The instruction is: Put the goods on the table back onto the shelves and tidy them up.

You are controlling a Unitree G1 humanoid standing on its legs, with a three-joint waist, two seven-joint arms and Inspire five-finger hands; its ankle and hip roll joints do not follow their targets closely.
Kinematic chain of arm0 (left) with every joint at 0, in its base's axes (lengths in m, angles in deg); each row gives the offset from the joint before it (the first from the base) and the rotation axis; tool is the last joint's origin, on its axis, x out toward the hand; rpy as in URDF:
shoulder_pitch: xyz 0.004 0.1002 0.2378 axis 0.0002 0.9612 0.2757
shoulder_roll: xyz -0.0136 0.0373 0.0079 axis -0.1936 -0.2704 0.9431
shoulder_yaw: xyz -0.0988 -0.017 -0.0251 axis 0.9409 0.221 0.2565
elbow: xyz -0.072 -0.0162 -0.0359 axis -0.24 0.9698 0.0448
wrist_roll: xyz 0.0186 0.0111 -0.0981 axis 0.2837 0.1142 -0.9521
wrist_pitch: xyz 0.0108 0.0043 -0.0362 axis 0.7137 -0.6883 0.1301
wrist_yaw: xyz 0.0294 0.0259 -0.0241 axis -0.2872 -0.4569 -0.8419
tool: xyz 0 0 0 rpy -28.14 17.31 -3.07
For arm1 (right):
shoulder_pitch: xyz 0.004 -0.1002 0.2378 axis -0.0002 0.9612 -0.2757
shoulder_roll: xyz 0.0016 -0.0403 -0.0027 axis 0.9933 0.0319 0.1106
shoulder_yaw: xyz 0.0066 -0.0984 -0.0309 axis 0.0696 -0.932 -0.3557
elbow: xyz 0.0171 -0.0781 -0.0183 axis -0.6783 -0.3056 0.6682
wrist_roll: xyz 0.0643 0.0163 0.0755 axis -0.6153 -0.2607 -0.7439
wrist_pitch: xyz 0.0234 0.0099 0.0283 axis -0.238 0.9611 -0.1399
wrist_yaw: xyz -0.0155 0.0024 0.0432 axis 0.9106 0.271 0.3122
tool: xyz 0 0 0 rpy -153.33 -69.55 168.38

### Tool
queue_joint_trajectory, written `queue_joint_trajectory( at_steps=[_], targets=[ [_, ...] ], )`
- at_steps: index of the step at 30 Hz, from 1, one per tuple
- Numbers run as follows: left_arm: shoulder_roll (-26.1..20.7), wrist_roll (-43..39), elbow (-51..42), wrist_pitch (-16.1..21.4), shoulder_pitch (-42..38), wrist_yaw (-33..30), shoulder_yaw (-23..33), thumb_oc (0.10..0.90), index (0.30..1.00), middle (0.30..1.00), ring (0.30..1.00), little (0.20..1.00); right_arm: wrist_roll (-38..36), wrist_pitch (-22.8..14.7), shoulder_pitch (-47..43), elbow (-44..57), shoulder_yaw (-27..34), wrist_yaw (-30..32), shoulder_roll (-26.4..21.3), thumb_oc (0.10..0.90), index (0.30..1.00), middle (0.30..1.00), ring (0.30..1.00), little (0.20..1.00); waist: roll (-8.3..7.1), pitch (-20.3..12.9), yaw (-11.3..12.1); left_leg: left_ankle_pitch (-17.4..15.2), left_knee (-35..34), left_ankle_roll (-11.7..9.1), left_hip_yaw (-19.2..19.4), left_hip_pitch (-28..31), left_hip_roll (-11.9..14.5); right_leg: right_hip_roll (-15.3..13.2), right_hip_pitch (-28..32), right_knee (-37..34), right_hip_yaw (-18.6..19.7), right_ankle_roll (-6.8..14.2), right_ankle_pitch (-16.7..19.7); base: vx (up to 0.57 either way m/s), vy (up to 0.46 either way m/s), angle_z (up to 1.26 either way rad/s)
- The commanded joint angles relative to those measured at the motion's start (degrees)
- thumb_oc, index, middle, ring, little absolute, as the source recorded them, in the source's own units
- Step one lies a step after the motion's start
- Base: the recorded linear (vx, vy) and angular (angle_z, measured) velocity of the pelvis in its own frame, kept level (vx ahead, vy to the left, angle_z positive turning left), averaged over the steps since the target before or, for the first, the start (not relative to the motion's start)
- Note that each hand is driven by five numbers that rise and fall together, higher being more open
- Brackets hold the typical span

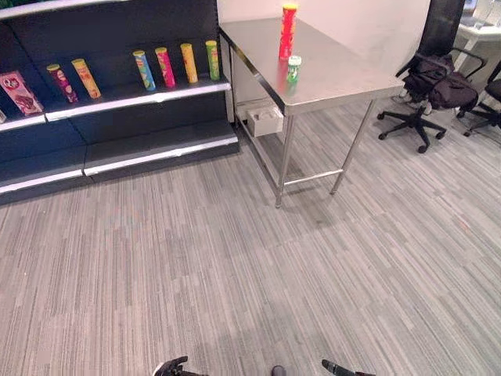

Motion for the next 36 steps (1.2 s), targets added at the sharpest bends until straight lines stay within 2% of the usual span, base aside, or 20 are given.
queue_joint_trajectory(
  at_steps=[1, 4, 6, 7, 8, 11, 12, 13, 15, 16, 17, 18, 21, 22, 24, 28, 29, 31, 32, 36],
  targets=[
    [-2.2, -1.1, 0.7, 1.7, -3.2, 0.5, 1.0, 0.800, 0.900, 0.900, 0.900, 0.900, -2.5, -1.5, -1.7, 2.2, -1.5, 0.8, -1.8, 0.800, 0.900, 0.900, 0.900, 0.900, -3.77, -0.1, -0.3, -1.2, 1.6, -1.2, -7.0, -3.9, -1.1, -1.6, -1.0, 2.3, 6.7, 5.1, -1.4, -0.03, -0.075, -0.12],
    [-2.7, -0.7, -0.6, 1.9, -4.5, 0.5, 0.0, 0.800, 0.900, 0.900, 0.900, 0.900, -2.8, -1.7, -2.2, 2.5, -1.8, 0.8, -2.6, 0.800, 0.900, 0.900, 0.900, 0.900, -4.73, 2.2, -0.3, -2.7, 15.0, -1.7, -6.6, -11.2, -2.6, -1.9, -1.3, 3.4, 6.6, 4.3, -1.9, -0.02, -0.102, 0.24],
    [-2.9, -2.5, -1.6, 2.4, -5.5, -0.2, 0.0, 0.800, 0.900, 0.900, 0.900, 0.900, -2.7, -1.5, -2.7, 2.4, -1.8, 1.3, -3.5, 0.800, 0.900, 0.900, 0.900, 0.900, -5.23, 3.7, 0.2, -0.4, 22.4, -1.4, -6.3, -19.1, -3.8, -2.3, -0.8, 3.7, 6.1, 3.8, -2.8, 0.11, -0.082, 0.24],
    [-2.7, -3.6, -2.4, 2.5, -5.3, -0.2, 0.4, 0.800, 0.900, 0.900, 0.900, 0.900, -2.6, -1.4, -2.4, 2.3, -1.5, 1.3, -3.8, 0.800, 0.900, 0.900, 0.900, 0.900, -5.09, 3.4, 0.7, 0.0, 18.5, -1.2, -5.4, -20.5, -3.4, -2.3, 0.4, 3.0, 5.8, 4.1, -3.5, 0.42, 0.026, 0.16],
    [-2.6, -4.8, -3.3, 2.8, -4.8, -0.3, 0.8, 0.800, 0.900, 0.900, 0.900, 0.900, -2.6, -1.5, -2.0, 2.7, -1.2, 1.3, -4.0, 0.800, 0.900, 0.900, 0.900, 0.900, -4.32, 2.6, 1.8, 4.6, 11.4, -1.9, -5.4, -22.0, -2.2, -1.5, 2.6, 1.8, 6.2, 4.2, -4.6, 0.46, 0.088, 0.07],
    [-2.7, -5.9, -4.9, 3.4, -4.5, -0.9, 1.1, 0.800, 0.900, 0.900, 0.900, 0.900, -2.8, -1.7, -1.7, 3.0, -0.6, 1.9, -4.1, 0.800, 0.900, 0.900, 0.900, 0.900, -3.80, 2.6, 3.5, 9.5, -1.0, -3.3, -4.7, -26.3, -1.2, -1.7, 6.5, 0.8, 7.4, 4.2, -7.1, 0.39, 0.081, 0.09],
    [-2.6, -6.2, -5.2, 3.5, -4.4, -1.0, 1.3, 0.800, 0.900, 0.900, 0.900, 0.900, -3.0, -1.9, -2.0, 2.6, -0.3, 2.1, -4.1, 0.800, 0.900, 0.900, 0.900, 0.900, -4.03, 2.7, 3.8, 10.5, -3.1, -3.7, -3.0, -27.5, -1.0, -2.2, 8.0, 0.7, 8.1, 4.3, -8.0, 0.48, 0.165, 0.07],
    [-2.2, -6.4, -5.9, 3.6, -3.6, -0.5, 1.6, 0.800, 0.900, 0.900, 0.900, 0.900, -2.5, -1.9, -1.6, 2.8, 0.0, 1.8, -3.8, 0.800, 0.900, 0.900, 0.900, 0.900, -3.13, 1.2, 4.3, 11.2, -4.5, -3.6, -2.3, -25.1, -0.3, -2.2, 9.2, 0.7, 9.3, 4.8, -8.6, 0.52, 0.223, -0.15],
    [-1.7, -6.1, -6.2, 3.9, -3.0, -0.5, 1.7, 0.800, 0.900, 0.900, 0.900, 0.900, -1.8, -1.9, -1.2, 2.8, 0.2, 1.3, -3.2, 0.800, 0.900, 0.900, 0.900, 0.900, -2.43, -0.3, 4.3, 14.1, -4.5, -3.7, -3.4, -22.8, -0.7, -3.4, 10.3, 0.7, 10.1, 5.5, -9.0, 0.47, 0.274, -0.80],
    [-1.5, -5.8, -5.8, 3.8, -2.4, -0.5, 2.0, 0.800, 0.900, 0.900, 0.900, 0.900, -2.1, -1.9, -1.3, 2.4, 0.9, 1.2, -2.8, 0.800, 0.900, 0.900, 0.900, 0.900, -2.58, -1.7, 4.4, 14.1, -4.5, -3.1, -3.7, -20.5, -1.5, -5.4, 9.8, 2.9, 10.9, 6.9, -8.8, 0.32, 0.216, -1.04],
    [-1.5, -5.8, -5.8, 3.8, -2.4, -0.5, 2.0, 0.800, 0.900, 0.900, 0.900, 0.900, -2.1, -1.9, -1.3, 2.4, 0.9, 1.2, -2.8, 0.800, 0.900, 0.900, 0.900, 0.900, -2.66, -1.7, 4.5, 14.1, -4.5, -3.1, -3.6, -20.4, -1.5, -5.5, 9.9, 3.0, 11.0, 6.9, -8.9, 0.46, 0.285, -0.82],
    [-1.8, -5.0, -5.7, 3.8, -1.9, -0.4, 2.0, 0.800, 0.900, 0.900, 0.900, 0.900, -2.3, -1.9, -1.3, 2.6, 1.2, 0.9, -2.5, 0.800, 0.900, 0.900, 0.900, 0.900, -2.89, -2.7, 4.2, 12.6, -4.5, -2.1, -2.9, -17.9, -2.2, -7.6, 9.0, 7.2, 11.7, 8.3, -6.8, 0.34, 0.201, -0.45],
    [-2.5, -4.2, -6.1, 3.6, -1.5, 0.1, 2.0, 0.800, 0.900, 0.900, 0.900, 0.900, -2.2, -2.0, -1.5, 4.2, 1.7, 0.6, -2.8, 0.800, 0.900, 0.900, 0.900, 0.900, -2.97, -2.4, 4.4, 10.0, -4.5, -0.5, -1.9, -14.3, -3.4, -9.9, 4.4, 18.7, 11.8, 10.4, -0.9, 0.30, 0.225, -0.28],
    [-3.4, -3.7, -6.2, 3.5, -2.0, -0.2, 2.2, 0.800, 0.900, 0.900, 0.900, 0.900, -1.5, -1.9, -2.5, 5.4, 1.5, 0.9, -3.1, 0.800, 0.900, 0.900, 0.900, 0.900, -2.04, -0.5, 3.9, 7.6, -4.5, 0.8, -0.7, -11.1, -3.2, -12.6, -2.2, 29.5, 8.8, 10.2, 8.8, 0.21, 0.238, -0.25],
    [-4.1, -3.0, -6.0, 3.4, -2.4, -0.5, 2.0, 0.800, 0.900, 0.900, 0.900, 0.900, -1.3, -1.9, -2.1, 5.5, 1.6, 1.2, -2.6, 0.800, 0.900, 0.900, 0.900, 0.900, -0.52, 0.8, 3.0, 5.5, -4.5, 1.2, -0.1, -8.4, -1.8, -15.3, -7.1, 33.7, 2.3, 8.5, 6.4, 0.22, 0.208, -0.21],
    [-4.2, -2.3, -5.3, 3.5, -3.3, -0.6, 1.6, 0.800, 0.900, 0.900, 0.900, 0.900, -1.7, -1.5, -1.9, 4.2, 1.7, 1.4, -2.7, 0.800, 0.900, 0.900, 0.900, 0.900, -0.46, 2.2, 0.9, 3.0, -4.5, 0.4, -0.5, -5.7, -1.7, -12.4, -10.5, 21.5, -3.0, 8.6, 0.9, 0.21, -0.020, 0.16],
    [-4.1, -2.0, -5.3, 3.4, -3.7, -0.7, 1.2, 0.800, 0.900, 0.900, 0.900, 0.900, -2.1, -1.3, -2.2, 4.1, 1.6, 1.5, -2.7, 0.800, 0.900, 0.900, 0.900, 0.900, -1.26, 2.9, -0.4, 1.7, -4.5, 0.3, -1.4, -4.2, -2.6, -10.0, -12.9, 13.3, -2.8, 9.5, 2.2, 0.30, -0.102, 0.20],
    [-4.1, -1.1, -5.3, 3.5, -3.9, -0.8, 1.0, 0.800, 0.900, 0.900, 0.900, 0.900, -2.1, -1.2, -1.8, 4.0, 1.2, 1.5, -2.7, 0.800, 0.900, 0.900, 0.900, 0.900, -2.32, 3.5, -2.2, -0.1, -4.5, 0.6, -3.3, -1.4, -4.2, -7.0, -15.7, 5.6, 0.3, 10.5, 5.9, 0.45, -0.115, -0.02],
    [-3.6, -0.1, -4.1, 3.4, -4.3, -0.7, 0.9, 0.800, 0.900, 0.900, 0.900, 0.900, -0.7, -0.9, -1.4, 3.2, 0.4, 1.6, -3.1, 0.800, 0.900, 0.900, 0.900, 0.900, -2.77, 4.2, -3.7, -1.9, -4.5, 0.4, -6.0, 1.6, -4.6, -4.7, -18.4, 0.7, 2.9, 12.2, 9.3, 0.50, -0.140, 0.34],
    [-2.4, 1.5, -3.6, 3.6, -3.8, -0.1, -0.7, 0.800, 0.900, 0.900, 0.900, 0.900, 0.3, -1.0, -0.3, 2.8, 0.0, 1.1, -3.7, 0.800, 0.900, 0.900, 0.900, 0.900, -3.37, 2.7, -4.0, -4.2, -4.5, -0.2, -7.8, 3.7, -3.9, -5.8, -15.7, 0.7, 2.4, 11.0, 10.7, 0.31, -0.215, 0.90]
  ],
)
